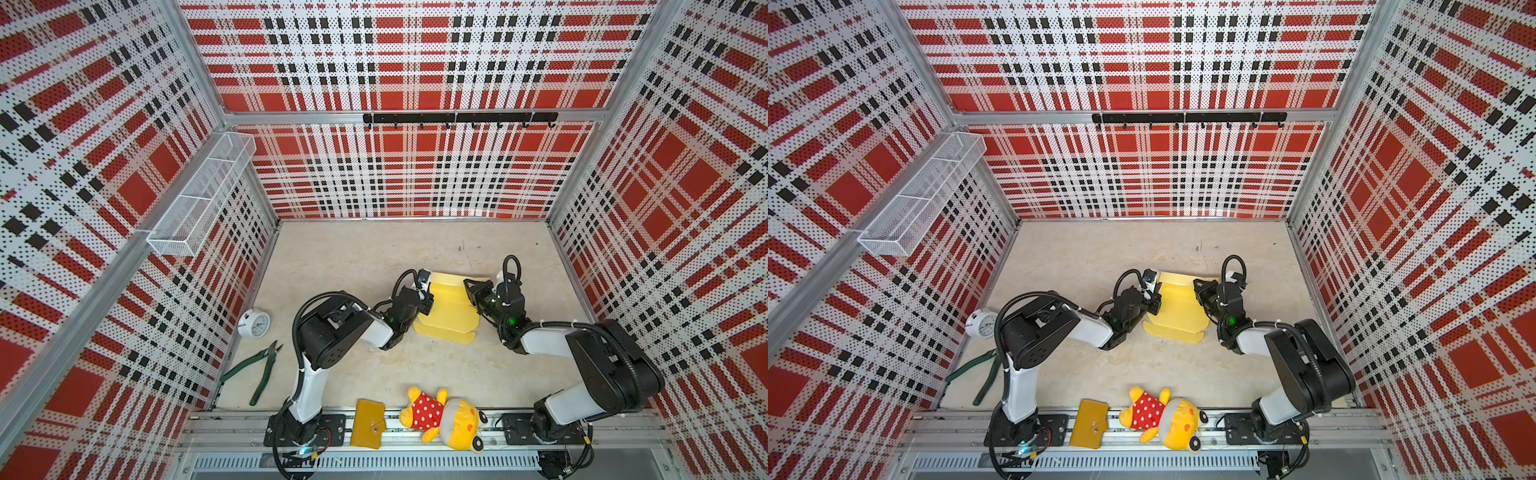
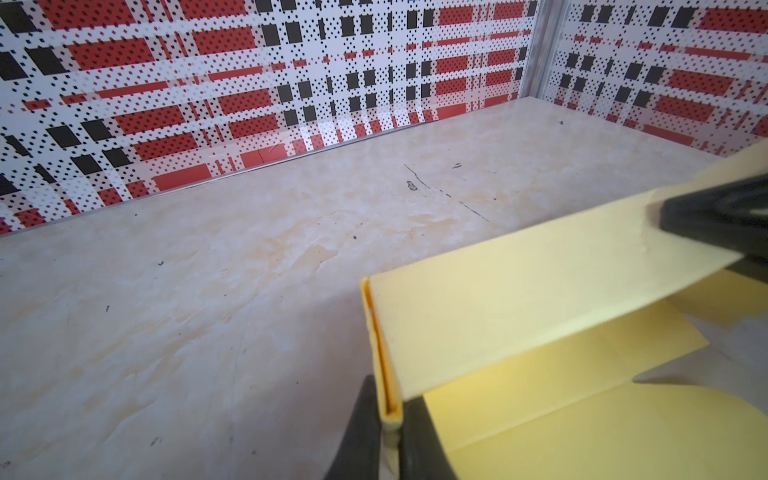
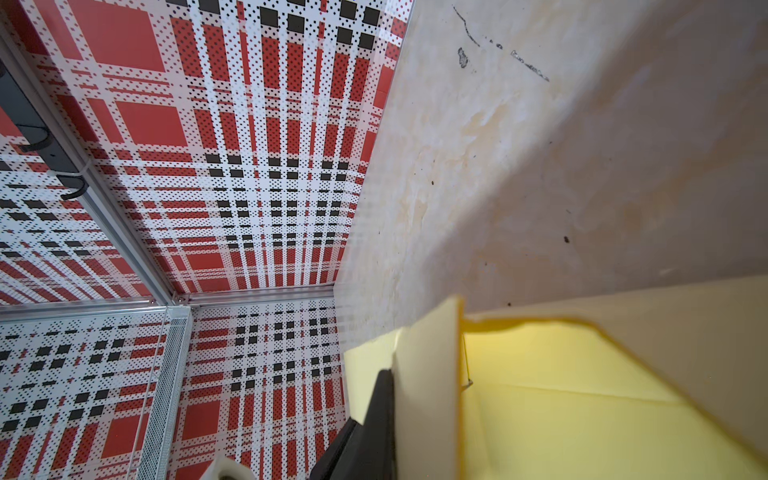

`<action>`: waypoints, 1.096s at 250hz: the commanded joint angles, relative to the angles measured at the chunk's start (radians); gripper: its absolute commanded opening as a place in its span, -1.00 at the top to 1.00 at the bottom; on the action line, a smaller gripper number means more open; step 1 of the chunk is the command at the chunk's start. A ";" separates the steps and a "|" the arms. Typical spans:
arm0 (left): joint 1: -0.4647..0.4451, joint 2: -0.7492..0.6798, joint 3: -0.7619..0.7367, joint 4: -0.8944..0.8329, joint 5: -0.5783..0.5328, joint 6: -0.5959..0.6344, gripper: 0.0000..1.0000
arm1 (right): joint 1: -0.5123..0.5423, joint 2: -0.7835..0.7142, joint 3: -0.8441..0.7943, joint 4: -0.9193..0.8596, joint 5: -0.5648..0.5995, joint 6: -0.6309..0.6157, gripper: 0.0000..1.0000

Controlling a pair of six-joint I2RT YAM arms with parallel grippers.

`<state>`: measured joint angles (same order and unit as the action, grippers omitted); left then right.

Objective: Fold the paper box

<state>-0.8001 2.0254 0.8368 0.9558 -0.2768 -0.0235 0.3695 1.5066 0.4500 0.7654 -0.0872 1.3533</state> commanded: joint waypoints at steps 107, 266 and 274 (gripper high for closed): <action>0.031 -0.084 0.034 -0.102 0.092 0.008 0.85 | 0.150 -0.381 -0.036 -0.411 0.045 -0.098 0.09; 0.273 -0.308 0.096 -0.614 0.669 0.260 0.79 | 0.083 -0.336 0.503 -0.967 -0.184 -0.642 -0.46; 0.274 -0.316 0.089 -0.615 0.679 0.290 0.79 | 0.063 -0.299 0.514 -0.939 -0.223 -0.651 -0.46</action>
<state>-0.5220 1.7615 0.9436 0.4240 0.2745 0.1165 0.5087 1.0870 0.9291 -0.1535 -0.1360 0.8467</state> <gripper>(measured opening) 0.109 0.732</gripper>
